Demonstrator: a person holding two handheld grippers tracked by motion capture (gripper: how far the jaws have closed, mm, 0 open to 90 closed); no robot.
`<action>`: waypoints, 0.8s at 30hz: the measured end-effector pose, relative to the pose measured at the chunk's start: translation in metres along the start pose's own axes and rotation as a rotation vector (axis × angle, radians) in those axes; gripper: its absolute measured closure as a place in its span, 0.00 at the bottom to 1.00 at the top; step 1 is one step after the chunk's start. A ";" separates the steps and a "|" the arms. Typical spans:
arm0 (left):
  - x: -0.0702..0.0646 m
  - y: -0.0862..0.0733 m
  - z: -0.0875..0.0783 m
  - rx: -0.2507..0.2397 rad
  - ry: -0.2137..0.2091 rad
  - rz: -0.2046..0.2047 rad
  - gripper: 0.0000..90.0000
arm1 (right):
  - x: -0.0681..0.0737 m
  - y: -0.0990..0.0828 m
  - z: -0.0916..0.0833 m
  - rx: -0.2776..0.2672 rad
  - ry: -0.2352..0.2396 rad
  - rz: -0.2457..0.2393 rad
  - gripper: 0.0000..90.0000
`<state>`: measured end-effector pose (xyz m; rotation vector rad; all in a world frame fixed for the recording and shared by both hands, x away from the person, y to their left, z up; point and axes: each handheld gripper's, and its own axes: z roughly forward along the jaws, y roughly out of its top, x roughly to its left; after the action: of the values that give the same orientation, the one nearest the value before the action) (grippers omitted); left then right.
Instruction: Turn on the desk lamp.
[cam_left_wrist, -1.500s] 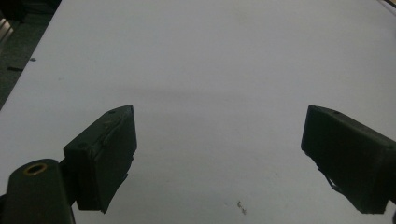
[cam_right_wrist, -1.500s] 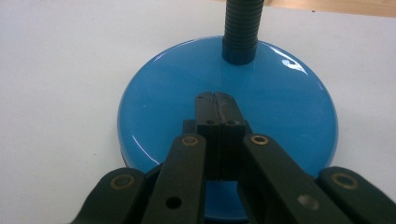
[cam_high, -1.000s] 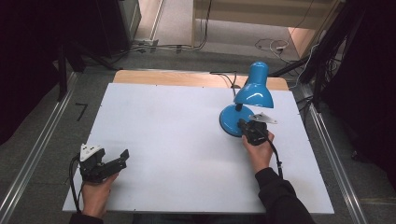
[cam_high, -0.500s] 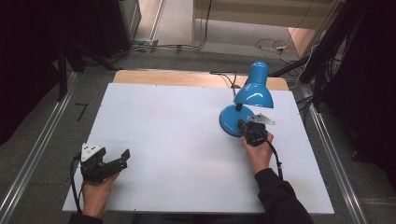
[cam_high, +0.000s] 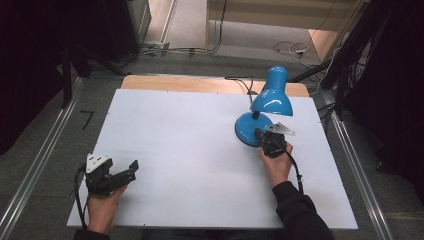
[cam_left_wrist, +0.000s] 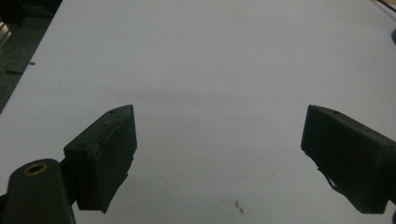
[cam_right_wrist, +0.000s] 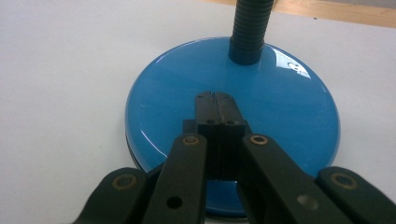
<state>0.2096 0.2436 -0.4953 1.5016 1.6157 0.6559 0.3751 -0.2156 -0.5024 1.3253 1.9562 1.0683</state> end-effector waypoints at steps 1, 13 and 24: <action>0.000 0.000 -0.001 -0.001 -0.003 -0.004 0.12 | 0.000 0.000 0.000 0.001 0.002 0.006 0.98; 0.000 0.001 0.002 0.004 -0.003 0.005 0.12 | -0.001 -0.002 -0.004 0.014 0.020 0.022 0.98; -0.001 0.001 -0.002 -0.010 -0.004 0.007 0.12 | -0.009 0.002 -0.013 0.015 0.067 0.079 0.94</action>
<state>0.2084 0.2429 -0.4932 1.5019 1.6022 0.6630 0.3688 -0.2277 -0.4937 1.4017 1.9779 1.1518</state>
